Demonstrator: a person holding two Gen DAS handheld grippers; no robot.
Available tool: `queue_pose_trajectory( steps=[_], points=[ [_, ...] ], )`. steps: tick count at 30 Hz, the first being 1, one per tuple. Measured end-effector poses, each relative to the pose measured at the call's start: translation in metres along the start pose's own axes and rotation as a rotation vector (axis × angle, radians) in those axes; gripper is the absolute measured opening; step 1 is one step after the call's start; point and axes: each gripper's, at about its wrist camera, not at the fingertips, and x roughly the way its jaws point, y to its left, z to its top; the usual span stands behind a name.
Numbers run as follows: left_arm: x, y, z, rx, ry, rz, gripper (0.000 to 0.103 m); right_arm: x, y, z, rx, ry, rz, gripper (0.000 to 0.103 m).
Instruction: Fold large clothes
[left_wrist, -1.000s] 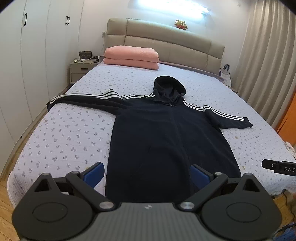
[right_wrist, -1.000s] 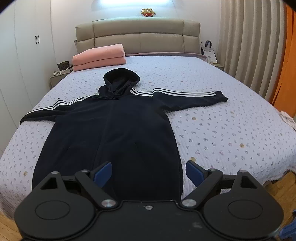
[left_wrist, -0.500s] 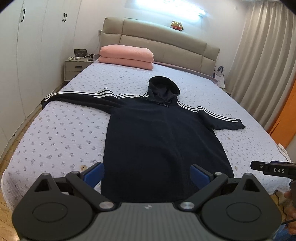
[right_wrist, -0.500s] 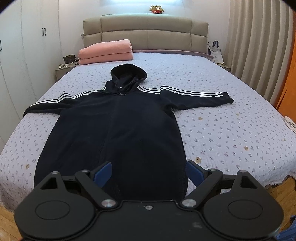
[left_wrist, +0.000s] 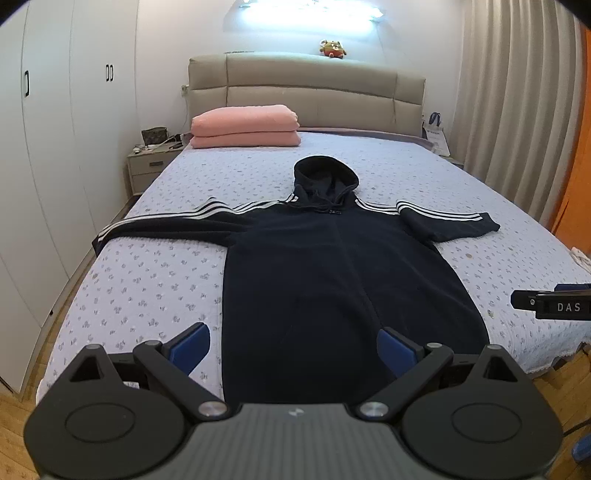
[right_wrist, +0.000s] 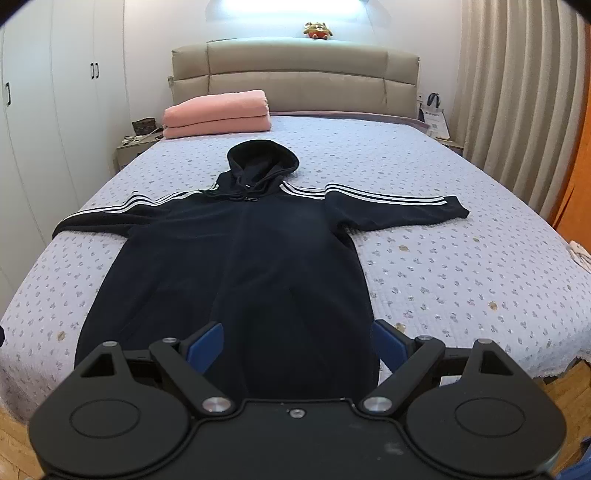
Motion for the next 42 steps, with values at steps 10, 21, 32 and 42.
queue_pose_trajectory(
  steps=[10, 21, 32, 42],
  points=[
    [0.018, 0.002, 0.009, 0.02, -0.002, -0.011, 0.099, 0.012, 0.0, 0.0, -0.029, 0.008, -0.053, 0.103],
    [0.126, -0.04, 0.055, 0.048, -0.014, 0.115, 0.1, 0.076, -0.027, 0.022, -0.095, -0.14, -0.21, 0.103],
    [0.358, -0.128, 0.093, 0.19, -0.029, -0.023, 0.094, 0.302, -0.095, 0.066, 0.093, -0.095, -0.313, 0.102],
    [0.451, -0.2, 0.158, 0.121, 0.141, -0.141, 0.091, 0.379, -0.206, 0.13, 0.154, -0.084, -0.4, 0.101]
  ],
)
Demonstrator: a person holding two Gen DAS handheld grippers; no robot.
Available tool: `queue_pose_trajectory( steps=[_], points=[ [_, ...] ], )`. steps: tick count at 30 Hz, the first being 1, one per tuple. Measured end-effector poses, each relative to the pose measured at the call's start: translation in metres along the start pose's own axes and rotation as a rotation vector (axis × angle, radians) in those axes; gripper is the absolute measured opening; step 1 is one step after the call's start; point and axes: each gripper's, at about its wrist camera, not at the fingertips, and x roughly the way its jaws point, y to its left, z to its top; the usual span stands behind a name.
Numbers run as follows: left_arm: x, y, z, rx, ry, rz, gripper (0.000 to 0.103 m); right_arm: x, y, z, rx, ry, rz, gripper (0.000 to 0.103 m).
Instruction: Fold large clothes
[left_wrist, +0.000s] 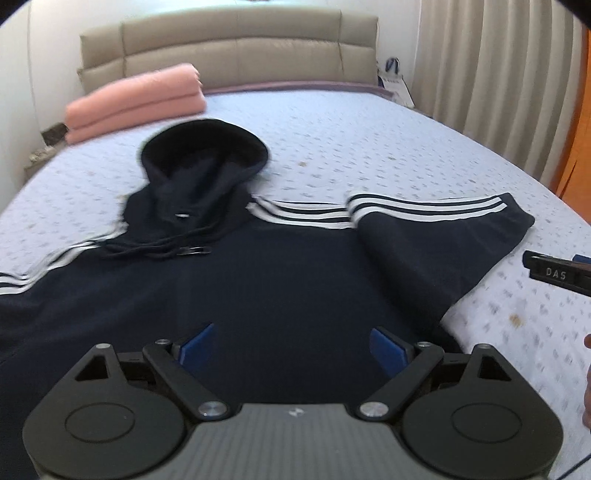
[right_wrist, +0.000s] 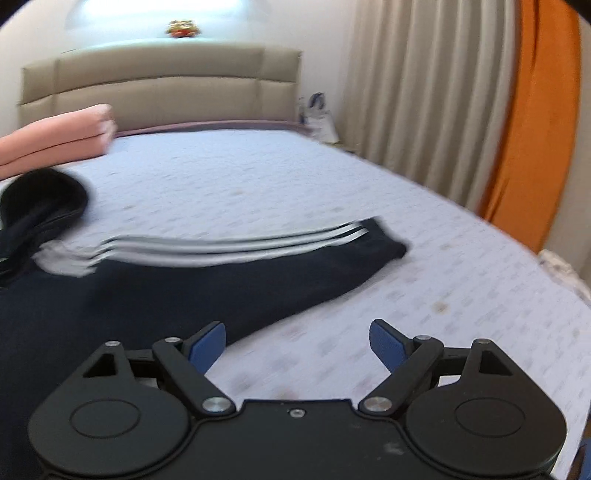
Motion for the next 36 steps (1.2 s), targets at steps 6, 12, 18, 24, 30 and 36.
queue_pose_trajectory(
  steps=[6, 12, 18, 24, 30, 36],
  points=[
    [0.036, -0.032, 0.035, -0.059, 0.057, 0.005, 0.088, 0.088, -0.08, 0.04, 0.13, 0.138, 0.07, 0.093],
    [0.073, -0.055, 0.052, -0.062, 0.088, 0.025, 0.079, 0.175, -0.126, 0.073, 0.264, 0.225, 0.132, 0.09],
    [0.096, -0.062, 0.061, -0.081, 0.123, 0.033, 0.074, 0.234, -0.145, 0.079, 0.494, 0.308, 0.196, 0.091],
    [0.111, -0.068, 0.066, -0.028, 0.128, 0.083, 0.068, 0.229, -0.103, 0.098, 0.253, 0.21, 0.159, 0.019],
    [0.123, -0.086, 0.083, -0.044, 0.103, 0.006, 0.063, 0.143, -0.136, 0.129, 0.155, 0.031, 0.076, 0.017],
    [0.15, -0.142, 0.089, 0.043, 0.103, -0.057, 0.066, 0.072, -0.188, 0.129, 0.118, -0.069, -0.17, 0.017]
  ],
)
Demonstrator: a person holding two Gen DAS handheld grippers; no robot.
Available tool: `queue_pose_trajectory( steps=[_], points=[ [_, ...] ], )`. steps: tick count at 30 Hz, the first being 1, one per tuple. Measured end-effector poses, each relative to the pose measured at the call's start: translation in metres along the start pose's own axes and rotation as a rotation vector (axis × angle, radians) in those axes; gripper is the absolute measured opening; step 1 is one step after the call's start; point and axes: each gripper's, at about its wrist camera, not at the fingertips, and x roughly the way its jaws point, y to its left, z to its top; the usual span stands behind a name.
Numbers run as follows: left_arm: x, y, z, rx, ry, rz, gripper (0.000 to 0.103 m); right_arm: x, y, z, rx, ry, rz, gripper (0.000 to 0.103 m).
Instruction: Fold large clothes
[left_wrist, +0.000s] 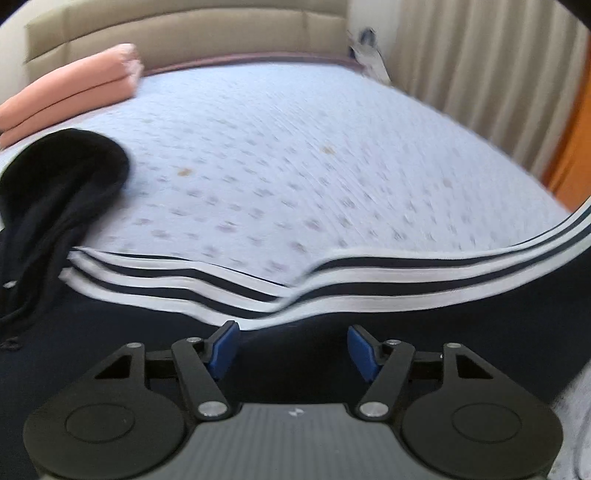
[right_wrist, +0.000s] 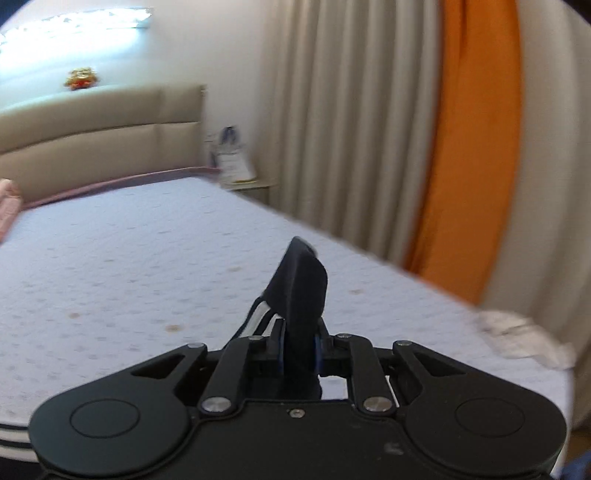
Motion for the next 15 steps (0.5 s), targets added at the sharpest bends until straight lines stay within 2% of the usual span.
queue_pose_trajectory(
  steps=[1, 2, 3, 5, 7, 9, 15],
  points=[
    [0.015, -0.009, -0.003, 0.031, 0.032, 0.016, 0.064, 0.003, 0.0, -0.004, -0.022, 0.015, 0.004, 0.017],
    [0.026, -0.017, -0.006, 0.06, 0.047, 0.048, 0.066, 0.006, 0.002, -0.01, -0.043, 0.039, 0.014, 0.017],
    [0.029, -0.024, -0.011, 0.096, -0.003, 0.092, 0.071, 0.01, 0.005, -0.015, -0.047, 0.07, 0.044, 0.017],
    [0.026, -0.032, -0.012, 0.146, -0.021, 0.123, 0.07, 0.016, 0.012, -0.016, -0.025, 0.104, 0.103, 0.017],
    [0.015, -0.022, -0.009, 0.106, -0.019, 0.088, 0.064, 0.01, 0.028, -0.019, -0.025, 0.101, 0.145, 0.018],
    [-0.001, -0.003, -0.01, 0.042, -0.028, 0.067, 0.064, -0.002, 0.044, -0.016, -0.015, 0.097, 0.207, 0.018],
    [-0.063, 0.083, -0.028, -0.095, -0.041, 0.08, 0.064, -0.05, 0.103, -0.009, -0.039, 0.094, 0.393, 0.018]
  ],
)
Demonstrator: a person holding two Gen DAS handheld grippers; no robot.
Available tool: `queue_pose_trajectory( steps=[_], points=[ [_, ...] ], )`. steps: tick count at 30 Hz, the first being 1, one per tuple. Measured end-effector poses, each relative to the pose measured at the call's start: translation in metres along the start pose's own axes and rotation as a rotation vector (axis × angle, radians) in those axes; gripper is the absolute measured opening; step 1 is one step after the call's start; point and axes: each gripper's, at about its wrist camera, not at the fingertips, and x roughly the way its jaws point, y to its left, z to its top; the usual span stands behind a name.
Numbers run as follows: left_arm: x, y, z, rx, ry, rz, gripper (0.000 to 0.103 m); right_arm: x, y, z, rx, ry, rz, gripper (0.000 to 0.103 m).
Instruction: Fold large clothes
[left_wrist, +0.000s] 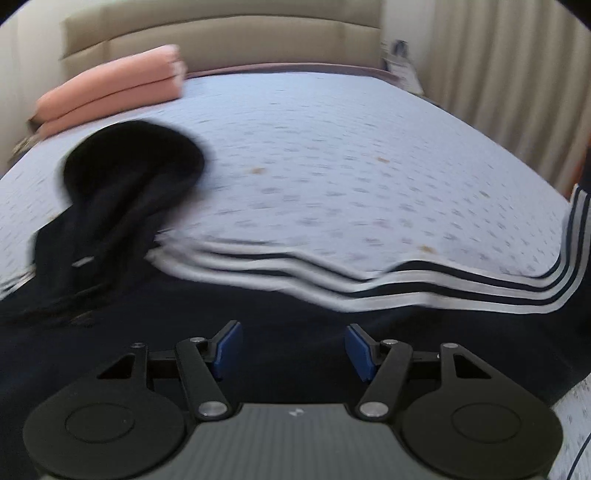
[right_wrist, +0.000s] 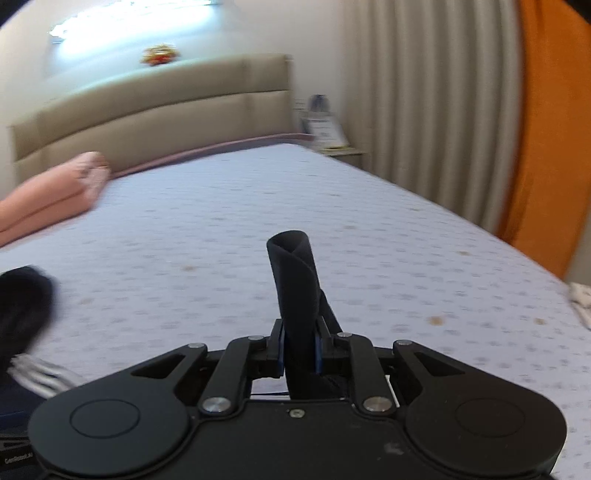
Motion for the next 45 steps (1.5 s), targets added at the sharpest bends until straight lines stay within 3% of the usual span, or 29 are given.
queue_pose_trajectory(
  steps=[5, 13, 20, 21, 22, 24, 26, 28, 30, 32, 34, 36, 38, 39, 40, 41, 43, 45],
  points=[
    [-0.051, 0.103, -0.011, -0.111, 0.006, 0.047, 0.064, -0.009, 0.092, -0.004, -0.054, 0.02, 0.157, 0.018],
    [-0.124, 0.256, -0.029, -0.224, -0.035, 0.186, 0.064, -0.022, 0.292, -0.026, -0.059, 0.077, 0.478, 0.019],
    [-0.147, 0.351, -0.051, -0.287, -0.025, 0.268, 0.066, -0.022, 0.448, -0.066, -0.081, 0.166, 0.663, 0.022],
    [-0.146, 0.361, -0.056, -0.294, -0.02, 0.272, 0.067, -0.022, 0.467, -0.076, -0.103, 0.198, 0.688, 0.028],
    [-0.144, 0.369, -0.061, -0.304, -0.012, 0.269, 0.07, -0.019, 0.485, -0.087, -0.14, 0.24, 0.706, 0.055],
    [-0.138, 0.384, -0.07, -0.329, 0.011, 0.246, 0.07, -0.007, 0.504, -0.104, -0.22, 0.336, 0.719, 0.082],
    [-0.131, 0.392, -0.075, -0.354, 0.029, 0.205, 0.071, -0.006, 0.499, -0.111, -0.27, 0.373, 0.721, 0.08],
    [-0.125, 0.4, -0.076, -0.375, 0.04, 0.15, 0.071, -0.009, 0.477, -0.11, -0.287, 0.351, 0.685, 0.081],
    [-0.12, 0.404, -0.073, -0.395, 0.031, 0.097, 0.071, -0.016, 0.434, -0.102, -0.281, 0.313, 0.583, 0.08],
    [-0.112, 0.406, -0.068, -0.411, 0.016, 0.041, 0.072, -0.012, 0.386, -0.093, -0.248, 0.285, 0.428, 0.067],
    [-0.103, 0.41, -0.062, -0.444, 0.0, -0.019, 0.077, -0.001, 0.34, -0.087, -0.196, 0.292, 0.26, 0.029],
    [-0.084, 0.414, -0.056, -0.489, 0.006, -0.077, 0.08, 0.012, 0.298, -0.086, -0.119, 0.318, 0.136, 0.02],
    [-0.063, 0.416, -0.05, -0.536, 0.043, -0.112, 0.075, 0.024, 0.27, -0.09, -0.075, 0.328, 0.056, 0.02],
    [-0.053, 0.416, -0.049, -0.555, 0.067, -0.118, 0.062, 0.031, 0.263, -0.094, -0.076, 0.342, 0.03, 0.02],
    [-0.043, 0.416, -0.047, -0.572, 0.093, -0.118, 0.037, 0.036, 0.259, -0.101, -0.077, 0.361, 0.025, 0.02],
    [-0.036, 0.414, -0.045, -0.578, 0.107, -0.113, 0.025, 0.042, 0.258, -0.107, -0.078, 0.395, 0.035, 0.02],
    [-0.031, 0.405, -0.041, -0.534, 0.099, -0.082, 0.013, 0.045, 0.261, -0.113, -0.104, 0.395, 0.025, 0.02],
    [-0.039, 0.397, -0.035, -0.484, 0.066, -0.066, 0.012, 0.042, 0.265, -0.111, -0.128, 0.382, 0.016, 0.02]
  ],
)
